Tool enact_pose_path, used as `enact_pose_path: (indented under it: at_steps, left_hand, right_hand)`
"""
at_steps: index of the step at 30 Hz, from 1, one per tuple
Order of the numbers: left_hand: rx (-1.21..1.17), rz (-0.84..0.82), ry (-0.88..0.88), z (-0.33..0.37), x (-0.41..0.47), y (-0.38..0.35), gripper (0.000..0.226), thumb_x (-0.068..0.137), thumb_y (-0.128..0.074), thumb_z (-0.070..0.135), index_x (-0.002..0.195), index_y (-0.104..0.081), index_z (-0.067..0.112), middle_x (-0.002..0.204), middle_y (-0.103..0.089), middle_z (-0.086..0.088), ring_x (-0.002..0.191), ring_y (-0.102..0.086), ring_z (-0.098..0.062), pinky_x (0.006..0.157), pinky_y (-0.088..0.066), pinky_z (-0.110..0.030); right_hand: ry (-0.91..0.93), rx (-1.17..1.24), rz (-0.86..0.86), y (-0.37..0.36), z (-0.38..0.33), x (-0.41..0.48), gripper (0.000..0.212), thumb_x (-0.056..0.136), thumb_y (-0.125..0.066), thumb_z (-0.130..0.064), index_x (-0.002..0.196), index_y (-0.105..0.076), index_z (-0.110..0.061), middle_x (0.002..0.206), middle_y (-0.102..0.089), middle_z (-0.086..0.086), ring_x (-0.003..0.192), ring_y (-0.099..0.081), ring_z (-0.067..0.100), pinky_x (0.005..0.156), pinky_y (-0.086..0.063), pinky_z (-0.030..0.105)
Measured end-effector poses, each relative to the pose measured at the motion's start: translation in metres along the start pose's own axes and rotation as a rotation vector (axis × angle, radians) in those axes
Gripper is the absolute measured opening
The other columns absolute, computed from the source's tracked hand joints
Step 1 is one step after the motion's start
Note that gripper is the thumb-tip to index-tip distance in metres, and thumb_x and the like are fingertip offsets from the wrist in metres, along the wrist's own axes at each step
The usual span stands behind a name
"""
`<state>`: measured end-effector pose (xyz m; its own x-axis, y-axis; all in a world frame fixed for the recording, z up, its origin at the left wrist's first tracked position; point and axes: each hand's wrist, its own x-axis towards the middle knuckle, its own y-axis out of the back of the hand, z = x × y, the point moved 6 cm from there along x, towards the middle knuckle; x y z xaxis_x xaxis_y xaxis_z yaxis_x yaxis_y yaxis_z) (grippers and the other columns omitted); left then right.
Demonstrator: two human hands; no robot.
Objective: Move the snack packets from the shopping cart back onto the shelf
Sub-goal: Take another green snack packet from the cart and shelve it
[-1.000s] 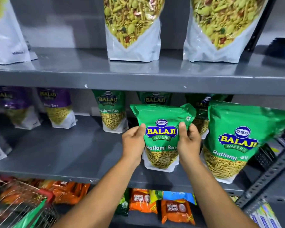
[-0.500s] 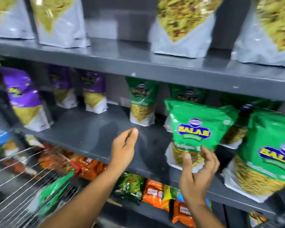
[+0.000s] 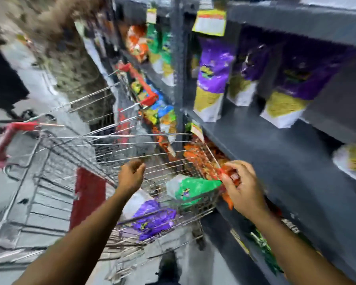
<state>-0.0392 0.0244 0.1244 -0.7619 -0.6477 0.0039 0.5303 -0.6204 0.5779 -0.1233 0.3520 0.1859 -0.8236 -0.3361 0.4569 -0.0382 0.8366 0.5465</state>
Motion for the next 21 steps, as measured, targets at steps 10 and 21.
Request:
enact_pose_path:
  at_steps: [10,21]
  left_hand:
    - [0.636,-0.755,-0.466,-0.089,0.012,-0.129,0.061,0.088,-0.061,0.032,0.143,-0.042,0.016,0.151,-0.042,-0.015,0.137,-0.044,-0.028,0.111,-0.040,-0.032]
    - [0.698,-0.743,-0.474,-0.106,0.019,-0.221,0.062,0.097,-0.046,0.026,0.150,-0.020,0.006,0.161,-0.019,-0.016,0.146,-0.022,-0.035,0.120,-0.024,-0.044]
  right_hand:
    - [-0.258,-0.437,-0.720,-0.168,0.107,0.076,0.033,0.084,-0.056,-0.015,0.116,-0.061,-0.009,0.116,-0.063,0.021,0.109,-0.058,0.035,0.094,-0.044,0.036]
    - [-0.454,-0.831,-1.203,-0.214,0.173,0.068,0.026,0.084,-0.045,-0.010,0.105,-0.060,-0.005,0.119,-0.062,0.019,0.107,-0.059,0.035,0.092,-0.050,0.043]
